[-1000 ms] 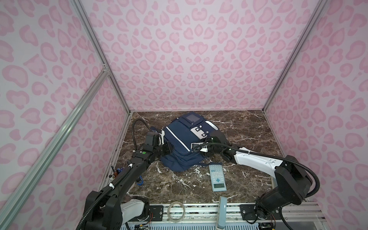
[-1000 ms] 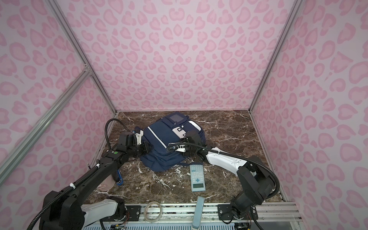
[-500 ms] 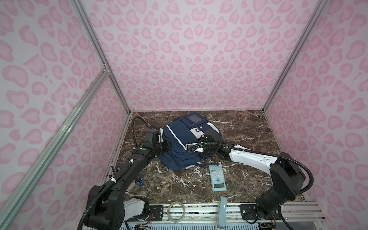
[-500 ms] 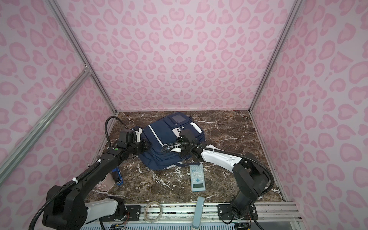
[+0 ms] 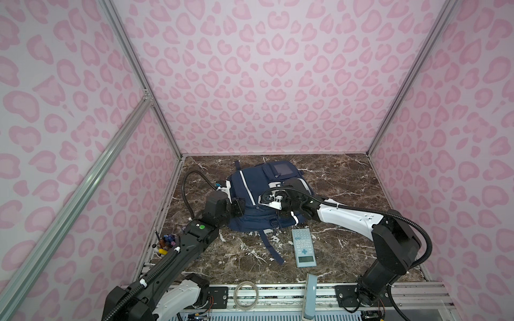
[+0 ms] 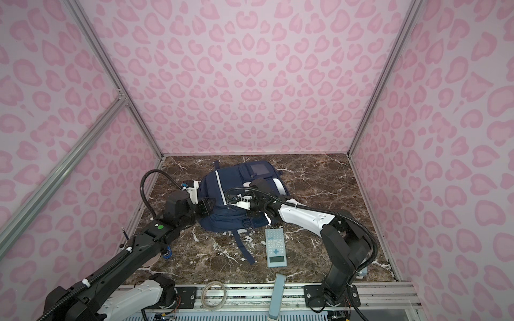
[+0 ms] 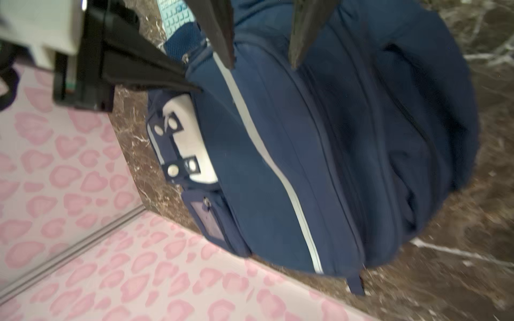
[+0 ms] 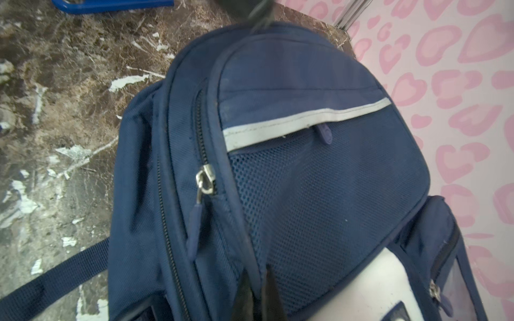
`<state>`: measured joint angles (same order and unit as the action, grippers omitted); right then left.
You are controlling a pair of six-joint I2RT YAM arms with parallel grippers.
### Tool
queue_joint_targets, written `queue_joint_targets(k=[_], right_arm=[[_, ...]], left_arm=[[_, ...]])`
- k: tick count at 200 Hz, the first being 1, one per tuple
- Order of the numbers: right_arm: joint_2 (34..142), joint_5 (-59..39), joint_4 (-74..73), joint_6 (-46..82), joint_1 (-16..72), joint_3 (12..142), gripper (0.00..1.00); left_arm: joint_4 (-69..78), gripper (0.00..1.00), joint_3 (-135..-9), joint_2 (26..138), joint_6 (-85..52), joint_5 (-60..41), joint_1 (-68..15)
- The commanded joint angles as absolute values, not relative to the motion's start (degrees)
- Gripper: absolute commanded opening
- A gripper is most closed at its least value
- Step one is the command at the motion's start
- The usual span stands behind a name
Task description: Pack the student bag
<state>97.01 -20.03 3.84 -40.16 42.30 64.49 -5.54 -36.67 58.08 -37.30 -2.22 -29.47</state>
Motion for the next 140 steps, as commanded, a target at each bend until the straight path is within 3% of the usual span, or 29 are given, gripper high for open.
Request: queue_joint_targets(k=[1,52,57,94,114,140], right_arm=[[97.4,-24.6,0.8,-36.3,42.5,64.9,0.00],[97.6,-26.5,0.7,-34.8,42.5,64.4,0.00],[97.5,-26.7,0.5,-34.6,42.5,64.4,0.00],[97.9,-27.0,1.5,-34.8,43.1,64.9,0.00],[97.7,-27.2,1.5,-34.4,43.1,65.0,0.00],[97.0,-27.0,1.3,-34.3,43.1,64.5,0.00]], left_arm=[[2.8,0.33,-33.8,57.5,-42.9,2.4,-34.8],[11.5,0.35,-32.2,64.3,-44.4,3.0,-37.2],[11.6,0.40,-32.4,65.2,-44.3,3.3,-37.4],[9.1,0.48,-35.4,68.8,-43.2,8.7,-41.2],[2.3,0.47,-38.7,72.6,-44.1,13.3,-41.9],[-1.5,0.38,-39.6,75.3,-44.8,17.1,-42.0]])
